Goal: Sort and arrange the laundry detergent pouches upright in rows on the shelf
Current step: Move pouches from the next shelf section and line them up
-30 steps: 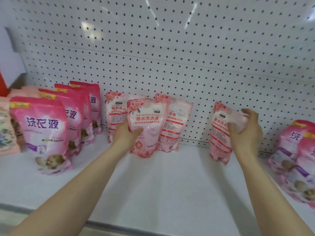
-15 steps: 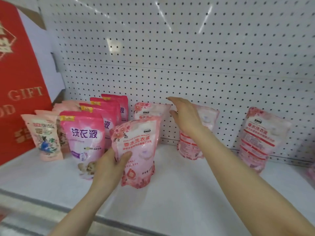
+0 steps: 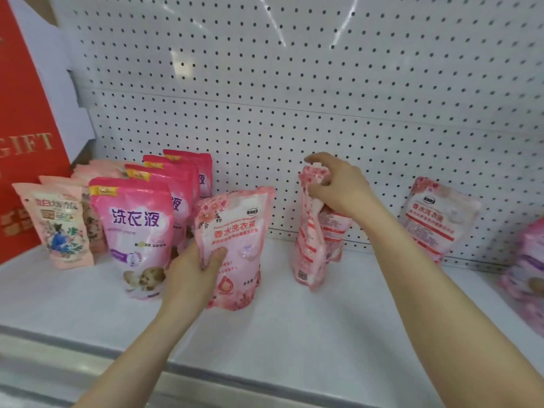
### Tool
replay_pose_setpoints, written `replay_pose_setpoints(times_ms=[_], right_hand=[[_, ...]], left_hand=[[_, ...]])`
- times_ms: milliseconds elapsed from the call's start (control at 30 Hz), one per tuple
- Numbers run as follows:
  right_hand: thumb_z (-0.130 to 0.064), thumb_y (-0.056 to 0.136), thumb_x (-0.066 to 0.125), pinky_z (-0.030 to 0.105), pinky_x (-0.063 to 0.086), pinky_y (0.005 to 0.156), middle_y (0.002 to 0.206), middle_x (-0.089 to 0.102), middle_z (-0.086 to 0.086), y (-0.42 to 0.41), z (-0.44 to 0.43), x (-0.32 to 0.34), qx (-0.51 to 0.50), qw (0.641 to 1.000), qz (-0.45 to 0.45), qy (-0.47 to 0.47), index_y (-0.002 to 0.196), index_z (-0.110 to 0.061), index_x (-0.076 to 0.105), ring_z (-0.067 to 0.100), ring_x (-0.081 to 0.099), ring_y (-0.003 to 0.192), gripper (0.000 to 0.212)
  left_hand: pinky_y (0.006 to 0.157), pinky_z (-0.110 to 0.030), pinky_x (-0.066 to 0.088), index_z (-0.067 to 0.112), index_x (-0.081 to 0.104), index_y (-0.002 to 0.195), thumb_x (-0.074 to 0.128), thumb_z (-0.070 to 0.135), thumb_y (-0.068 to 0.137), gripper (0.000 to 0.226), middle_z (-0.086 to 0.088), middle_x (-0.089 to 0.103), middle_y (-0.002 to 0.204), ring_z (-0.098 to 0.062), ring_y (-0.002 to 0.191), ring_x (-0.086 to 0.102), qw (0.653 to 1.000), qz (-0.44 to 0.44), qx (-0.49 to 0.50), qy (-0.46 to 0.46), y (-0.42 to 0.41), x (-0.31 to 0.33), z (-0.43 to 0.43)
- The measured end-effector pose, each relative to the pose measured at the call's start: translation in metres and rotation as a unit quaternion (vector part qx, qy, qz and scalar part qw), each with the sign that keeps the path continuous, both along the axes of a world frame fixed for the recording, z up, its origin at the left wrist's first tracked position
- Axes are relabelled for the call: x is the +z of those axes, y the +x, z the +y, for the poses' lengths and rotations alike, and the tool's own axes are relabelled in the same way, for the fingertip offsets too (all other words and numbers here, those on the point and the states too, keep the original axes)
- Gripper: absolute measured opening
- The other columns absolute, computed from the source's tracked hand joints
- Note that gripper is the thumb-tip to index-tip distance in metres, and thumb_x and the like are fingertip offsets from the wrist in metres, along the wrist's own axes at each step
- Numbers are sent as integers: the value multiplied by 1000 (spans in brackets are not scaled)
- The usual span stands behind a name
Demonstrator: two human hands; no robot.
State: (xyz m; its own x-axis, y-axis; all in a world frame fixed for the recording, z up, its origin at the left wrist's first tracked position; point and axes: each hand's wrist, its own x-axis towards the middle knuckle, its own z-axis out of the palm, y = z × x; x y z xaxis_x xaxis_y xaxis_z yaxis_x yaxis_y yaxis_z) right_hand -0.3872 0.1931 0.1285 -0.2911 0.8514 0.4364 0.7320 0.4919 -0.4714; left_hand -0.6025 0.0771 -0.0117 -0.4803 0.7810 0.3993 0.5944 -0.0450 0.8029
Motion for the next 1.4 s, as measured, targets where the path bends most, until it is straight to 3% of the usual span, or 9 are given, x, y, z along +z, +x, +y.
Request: replay_pose_setpoints(times_ms=[133,200,300,433,600,733,1100,1233,1400], right_hand=[[-4,97,41,31,56,62,85,74,11,18,-7,5,109,974,90,-177,106,-17,69,32,74,78,33],[0,93,44,35,55,75,98,71,9,30,1,2,102,986,7,-132,112,-22,68,24,70,92,37],[-22,83,73,39,43,99,125,52,-2,39,12,-5,71,989,-129,-16,109,-30,66,18,49,118,28],[-34,74,79,45,50,87,88,61,-13,20,22,-13,14,996,-70,55,71,-35,54,18,59,91,25],[-39,84,72,26,29,55,57,50,-11,-5,38,-16,-40,996,-33,73,79,-23,70,18,54,68,17],[-40,85,71,26,34,58,65,60,-6,-5,46,-10,-25,997,-31,62,86,-21,74,20,58,71,20],[-29,90,68,39,53,90,105,74,-1,0,42,-9,3,998,-55,34,107,-23,75,21,66,99,20],[-22,90,66,32,50,79,87,70,-6,-11,48,-5,17,994,-94,49,103,-23,76,20,65,91,16],[-20,94,62,34,51,77,96,75,0,-35,65,-10,-10,993,-66,93,105,-23,75,25,66,93,17]], left_hand=[[82,-30,48,19,63,119,56,28,94,28,7,67,108,-16,98,63,999,-19,-26,12,8,-3,4],[79,-27,46,19,64,119,56,27,94,27,11,64,104,-13,94,61,999,-23,-35,16,10,-4,4],[79,-28,48,19,63,119,56,27,94,27,11,65,105,-12,94,61,998,-32,-44,20,11,-5,3],[79,-26,43,17,64,118,56,27,94,27,12,63,104,-11,94,59,999,-24,-36,24,9,-6,0],[71,-21,46,20,64,118,56,30,93,28,12,65,105,-10,93,61,998,-35,-44,17,7,-5,-1],[66,-7,37,23,62,121,55,31,94,29,18,60,104,-5,92,57,998,-24,-58,17,6,-3,0],[68,-8,39,21,60,124,55,32,94,33,14,62,110,-6,96,58,997,-47,-53,17,2,-12,1],[68,-11,42,23,59,124,55,32,94,32,14,64,110,-6,97,61,994,-84,-60,20,5,-16,1],[72,-15,47,22,60,125,55,28,94,32,12,67,110,-7,97,64,990,-118,-77,16,6,-11,3]])
